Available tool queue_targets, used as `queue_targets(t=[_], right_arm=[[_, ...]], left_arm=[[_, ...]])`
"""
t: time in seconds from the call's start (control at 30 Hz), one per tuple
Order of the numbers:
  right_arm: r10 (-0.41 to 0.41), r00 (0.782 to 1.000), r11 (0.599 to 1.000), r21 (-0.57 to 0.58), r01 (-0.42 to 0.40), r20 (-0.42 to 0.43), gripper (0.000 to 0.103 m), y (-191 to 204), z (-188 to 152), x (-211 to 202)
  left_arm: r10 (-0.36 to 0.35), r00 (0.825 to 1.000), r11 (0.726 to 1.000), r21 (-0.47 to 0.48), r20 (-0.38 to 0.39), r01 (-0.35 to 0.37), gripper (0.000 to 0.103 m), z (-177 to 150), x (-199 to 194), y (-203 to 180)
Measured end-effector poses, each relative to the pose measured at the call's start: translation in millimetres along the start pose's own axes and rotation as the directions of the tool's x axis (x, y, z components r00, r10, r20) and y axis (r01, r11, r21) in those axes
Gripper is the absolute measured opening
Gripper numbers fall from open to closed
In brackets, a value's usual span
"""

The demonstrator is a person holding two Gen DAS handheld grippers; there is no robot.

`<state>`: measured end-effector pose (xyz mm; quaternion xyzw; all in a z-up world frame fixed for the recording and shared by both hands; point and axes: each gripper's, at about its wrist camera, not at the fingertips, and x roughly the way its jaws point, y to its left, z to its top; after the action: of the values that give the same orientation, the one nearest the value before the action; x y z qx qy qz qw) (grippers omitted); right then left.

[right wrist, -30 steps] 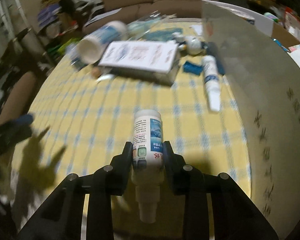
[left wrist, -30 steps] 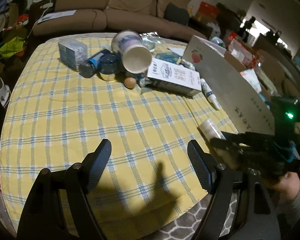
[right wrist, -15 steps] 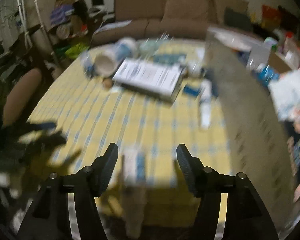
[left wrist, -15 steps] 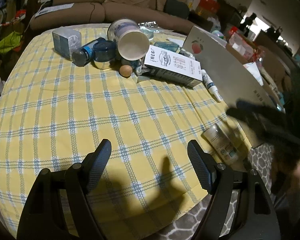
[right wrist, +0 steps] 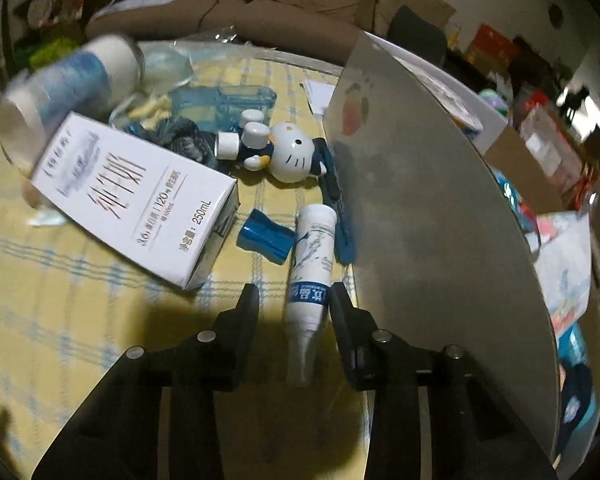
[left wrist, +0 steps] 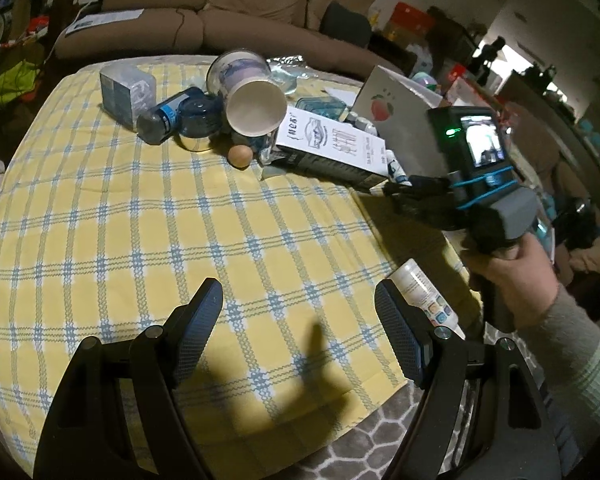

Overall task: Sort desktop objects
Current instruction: 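Grasp the white spray bottle with the right tool and lift it, then grasp the white pink-buttoned bottle with the left tool while the right tool holds the spray bottle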

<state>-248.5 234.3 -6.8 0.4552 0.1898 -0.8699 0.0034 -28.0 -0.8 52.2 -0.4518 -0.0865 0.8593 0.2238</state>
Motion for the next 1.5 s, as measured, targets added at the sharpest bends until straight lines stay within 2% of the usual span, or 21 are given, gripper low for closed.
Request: queue_targets(t=[0.07,0.13,0.3,0.47,0.67,0.8,0.83,0.9,1.0,1.07,1.17,1.23,1.33,1.4,1.5], right_arm=[[0.003,1.000,1.000,-0.009,-0.003,0.004,0.035,0,-1,2],[0.026,1.000,1.000,-0.007,-0.026,-0.004,0.026,-2,-2,3],[0.124,0.992,0.992,0.003,-0.124,-0.014,0.026,-10,-20,-14],[0.231,0.973,0.973,-0.001,-0.231,-0.018,0.024,-16,-64,-43],[0.327,0.945,0.945,0.008,-0.326,-0.024,0.022,-2,-114,-80],[0.445,0.896,0.891,0.101,-0.442,-0.005,0.022,-1,-127,-89],[0.462,0.887,0.882,0.110,-0.459,-0.001,0.023,2,-128,-92],[0.468,0.884,0.876,0.125,-0.465,0.005,0.023,8,-128,-93],[0.544,0.839,0.824,0.174,-0.539,0.017,0.022,8,-127,-92],[0.569,0.822,0.810,0.160,-0.565,0.019,0.022,15,-126,-95],[0.597,0.802,0.795,0.127,-0.594,0.017,0.022,25,-128,-100],[0.581,0.814,0.808,0.108,-0.579,0.017,0.022,28,-128,-103],[0.495,0.868,0.865,0.079,-0.496,0.023,0.022,27,-129,-106],[0.448,0.894,0.892,0.061,-0.448,0.021,0.022,27,-130,-106],[0.418,0.908,0.907,0.035,-0.419,0.024,0.023,29,-128,-104]], left_arm=[[-0.002,1.000,1.000,0.001,-0.003,0.002,0.076,0,0,-1],[-0.004,1.000,1.000,0.003,-0.004,0.004,0.076,0,1,-3],[-0.009,1.000,1.000,0.020,-0.011,0.009,0.076,-2,4,-9],[-0.038,0.998,0.998,0.039,-0.043,0.040,0.076,-10,10,-22],[-0.084,0.990,0.990,0.101,-0.112,0.095,0.076,-32,26,-59],[-0.117,0.982,0.986,0.097,-0.150,0.133,0.076,-43,34,-71],[-0.115,0.982,0.988,0.088,-0.150,0.129,0.077,-44,34,-69],[-0.113,0.983,0.991,0.052,-0.143,0.122,0.077,-42,33,-59],[-0.136,0.983,0.991,-0.023,-0.126,0.134,0.077,-36,32,-43],[-0.147,0.983,0.988,-0.071,-0.112,0.139,0.077,-31,31,-33],[-0.128,0.985,0.989,-0.086,-0.112,0.119,0.077,-28,33,-26],[-0.116,0.987,0.991,-0.082,-0.110,0.107,0.077,-30,34,-26],[-0.064,0.993,0.998,-0.036,-0.098,0.061,0.077,-30,38,-36],[-0.012,0.997,1.000,0.024,-0.076,0.014,0.077,-31,42,-46],[0.071,0.996,0.991,0.121,-0.056,-0.064,0.068,-34,51,-62]])
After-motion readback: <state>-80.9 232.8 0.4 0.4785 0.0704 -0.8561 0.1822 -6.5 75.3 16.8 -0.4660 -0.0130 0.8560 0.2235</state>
